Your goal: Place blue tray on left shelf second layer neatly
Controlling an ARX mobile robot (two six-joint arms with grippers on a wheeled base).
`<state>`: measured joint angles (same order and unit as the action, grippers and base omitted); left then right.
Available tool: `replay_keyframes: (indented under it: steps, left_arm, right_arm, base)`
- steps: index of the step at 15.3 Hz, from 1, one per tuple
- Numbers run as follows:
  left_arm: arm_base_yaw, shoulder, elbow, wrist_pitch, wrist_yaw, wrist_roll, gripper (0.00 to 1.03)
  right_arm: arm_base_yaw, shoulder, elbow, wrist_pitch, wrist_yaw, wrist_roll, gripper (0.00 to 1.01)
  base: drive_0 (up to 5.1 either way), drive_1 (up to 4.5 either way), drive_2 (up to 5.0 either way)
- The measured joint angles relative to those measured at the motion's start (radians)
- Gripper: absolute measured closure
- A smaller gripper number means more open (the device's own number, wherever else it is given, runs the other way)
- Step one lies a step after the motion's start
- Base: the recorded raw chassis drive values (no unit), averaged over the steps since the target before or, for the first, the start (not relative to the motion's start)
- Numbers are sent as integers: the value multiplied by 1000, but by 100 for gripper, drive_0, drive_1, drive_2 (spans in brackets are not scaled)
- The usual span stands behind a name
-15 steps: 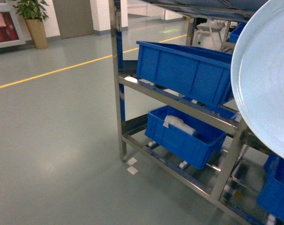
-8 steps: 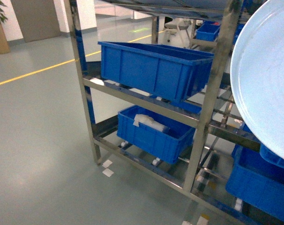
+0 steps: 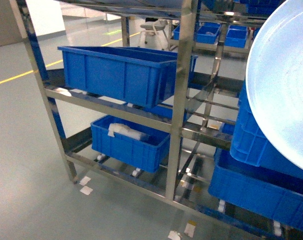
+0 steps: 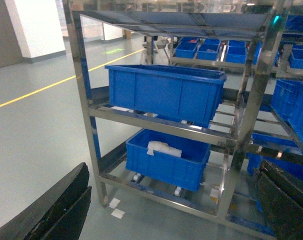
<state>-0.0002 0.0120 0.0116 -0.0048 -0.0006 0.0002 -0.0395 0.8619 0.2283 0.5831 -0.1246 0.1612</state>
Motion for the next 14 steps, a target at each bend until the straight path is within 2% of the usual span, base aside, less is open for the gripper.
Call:
replay_keyframes:
  steps: [4, 14]
  left_arm:
    - [0, 0, 0, 0, 0, 0, 5]
    - [0, 0, 0, -2, -2, 0, 5]
  right_arm:
    - [0, 0, 0, 0, 0, 0, 99]
    - [0, -5, 0, 0, 0, 0, 99]
  base:
    - [-149, -149, -149]
    - [-158, 258, -574]
